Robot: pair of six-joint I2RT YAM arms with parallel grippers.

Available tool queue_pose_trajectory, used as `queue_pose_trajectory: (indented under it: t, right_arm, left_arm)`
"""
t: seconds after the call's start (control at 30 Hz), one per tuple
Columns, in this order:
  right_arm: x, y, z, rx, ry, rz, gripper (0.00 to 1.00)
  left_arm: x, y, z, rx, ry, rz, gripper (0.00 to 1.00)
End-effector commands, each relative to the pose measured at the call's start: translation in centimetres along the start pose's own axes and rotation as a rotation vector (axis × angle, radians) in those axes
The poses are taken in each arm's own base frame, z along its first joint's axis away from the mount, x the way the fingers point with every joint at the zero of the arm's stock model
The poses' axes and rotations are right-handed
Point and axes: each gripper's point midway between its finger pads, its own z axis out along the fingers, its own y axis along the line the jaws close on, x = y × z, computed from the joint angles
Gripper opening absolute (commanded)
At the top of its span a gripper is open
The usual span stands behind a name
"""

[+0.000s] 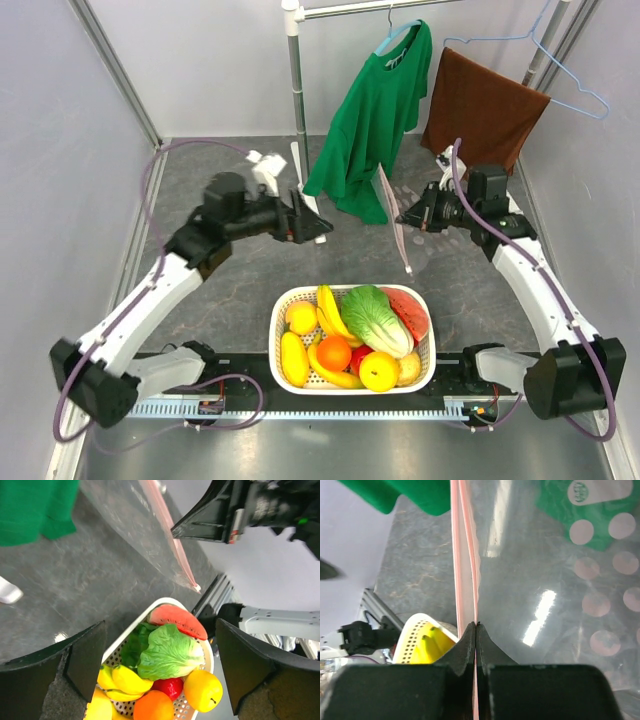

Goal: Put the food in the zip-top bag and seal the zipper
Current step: Open the zipper of the food storage bag at the center of the board.

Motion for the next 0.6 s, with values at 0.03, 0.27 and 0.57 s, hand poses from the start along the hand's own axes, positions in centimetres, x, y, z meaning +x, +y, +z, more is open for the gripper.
queue_pose_trajectory:
  t: [0.03, 0.27, 0.57]
  right_arm:
    - [-1.7, 2.3, 0.5, -0.037, -0.118, 0.040, 0.00]
    - [-0.9, 3.6, 1.2, -0.031, -0.147, 0.078, 0.00]
    - [0.9, 5.1, 2.1, -0.052, -0.113, 0.036, 0.00]
  left_arm:
    - [-0.4, -2.3, 5.5, -0.030, -0.026, -0.019, 0.88]
    - [1.4, -3.6, 10.4, -0.113, -0.006, 0.028, 0.63]
    - [1.1, -1.2, 11.8, -0.254, -0.014, 0.018, 0.53]
